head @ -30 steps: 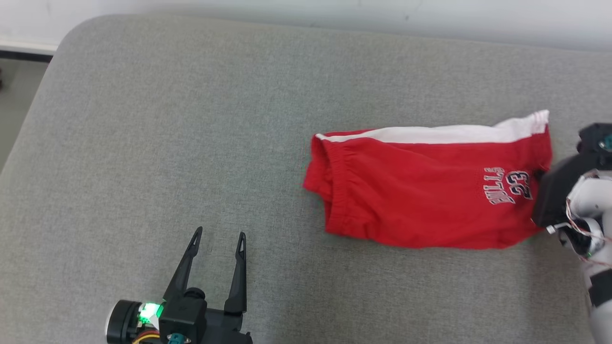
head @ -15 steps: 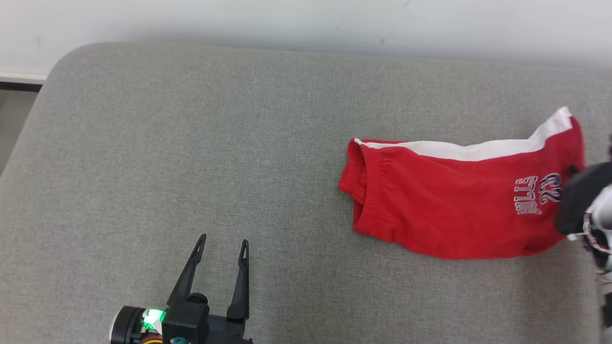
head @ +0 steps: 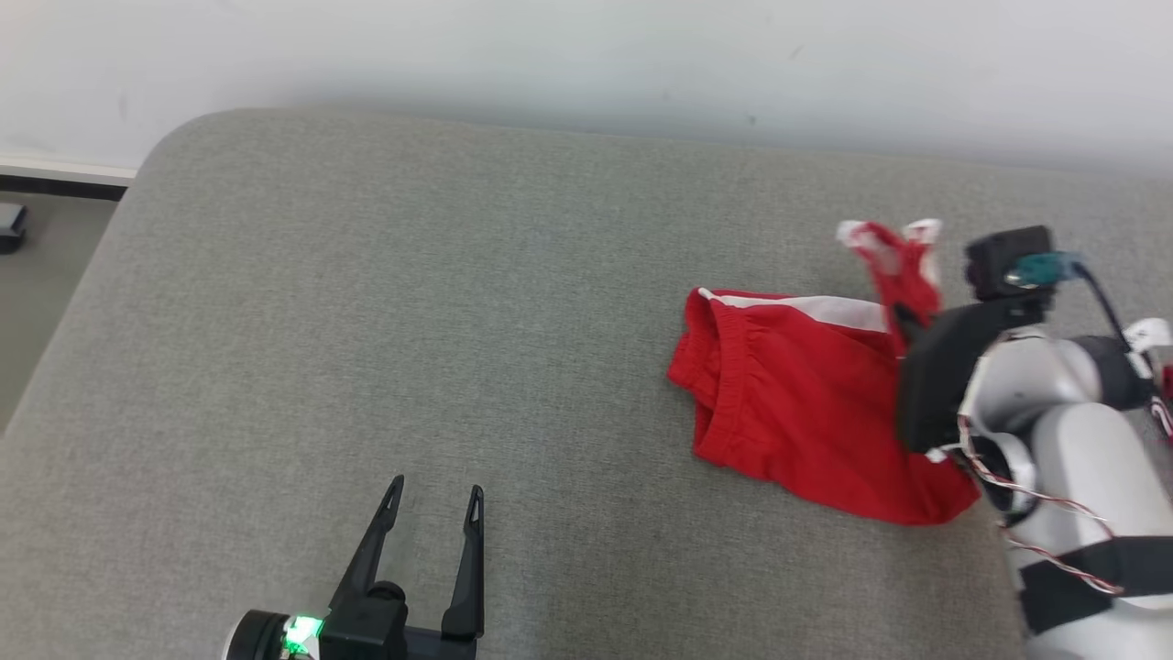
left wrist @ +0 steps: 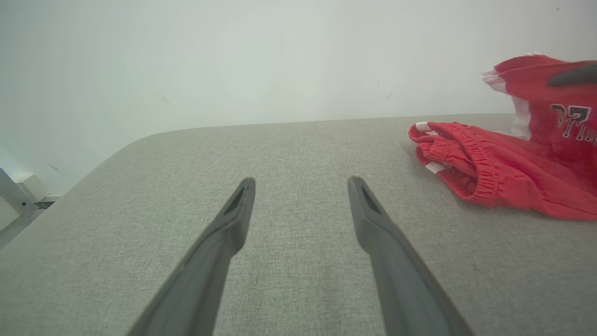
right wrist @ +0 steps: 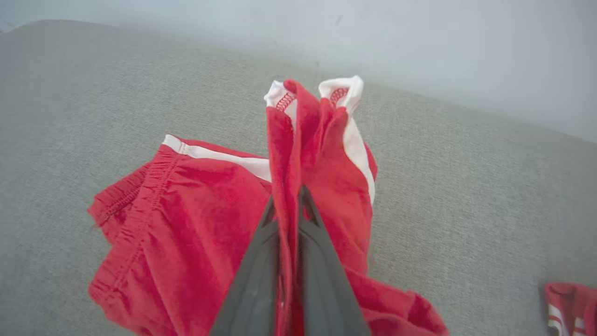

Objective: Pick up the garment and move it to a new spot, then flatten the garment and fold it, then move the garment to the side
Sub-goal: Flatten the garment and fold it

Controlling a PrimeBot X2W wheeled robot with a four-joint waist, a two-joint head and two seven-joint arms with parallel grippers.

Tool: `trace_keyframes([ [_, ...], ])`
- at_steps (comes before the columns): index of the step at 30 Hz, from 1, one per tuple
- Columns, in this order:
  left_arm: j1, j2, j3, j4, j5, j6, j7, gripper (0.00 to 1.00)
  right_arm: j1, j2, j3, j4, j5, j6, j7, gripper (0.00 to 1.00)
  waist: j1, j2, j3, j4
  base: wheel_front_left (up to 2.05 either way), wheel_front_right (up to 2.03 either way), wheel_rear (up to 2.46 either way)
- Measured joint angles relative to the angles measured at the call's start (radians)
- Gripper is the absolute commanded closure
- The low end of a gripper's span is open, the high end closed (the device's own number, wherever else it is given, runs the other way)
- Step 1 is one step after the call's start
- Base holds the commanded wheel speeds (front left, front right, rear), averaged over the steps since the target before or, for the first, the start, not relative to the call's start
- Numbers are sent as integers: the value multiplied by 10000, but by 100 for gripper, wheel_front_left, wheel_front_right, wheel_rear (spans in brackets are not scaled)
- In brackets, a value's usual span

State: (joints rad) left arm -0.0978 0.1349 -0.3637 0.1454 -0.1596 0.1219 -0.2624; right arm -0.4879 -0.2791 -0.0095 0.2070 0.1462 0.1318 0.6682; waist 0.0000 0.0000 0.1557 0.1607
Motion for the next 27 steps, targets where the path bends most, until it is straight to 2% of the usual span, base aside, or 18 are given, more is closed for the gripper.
trace_keyframes([
  [6, 123, -104, 61, 25, 17, -90, 0, 0, -500, 734, 721, 729, 19, 0, -8, 100, 0, 0, -57, 287, 0, 0, 0],
  [17, 133, -263, 203, 105, 75, -249, 0, 0, -1246, 1484, 1308, 2280, -127, 0, -560, 100, 0, 0, 87, 583, 0, 0, 0],
  [18, 133, -274, 221, 105, 77, -253, 0, 0, -1299, 1559, 1315, 2428, -134, 0, -629, 64, 0, 0, 110, 594, 0, 0, 0],
  [19, 133, -290, 230, 105, 81, -257, 0, 0, -1349, 1622, 1321, 2571, -132, 0, -683, 0, 0, 0, 134, 602, 0, 0, 0],
  [22, 128, -339, 276, 113, 88, -305, 0, 0, -1453, 1831, 1381, 2809, 196, 0, -941, 0, 0, 1, 199, 612, 0, 0, 0],
  [27, 120, -372, 426, 113, 109, -326, 0, 0, -1711, 2090, 1576, 2389, 1599, 0, -1337, 0, 0, 1, 230, 495, 0, 0, 0],
])
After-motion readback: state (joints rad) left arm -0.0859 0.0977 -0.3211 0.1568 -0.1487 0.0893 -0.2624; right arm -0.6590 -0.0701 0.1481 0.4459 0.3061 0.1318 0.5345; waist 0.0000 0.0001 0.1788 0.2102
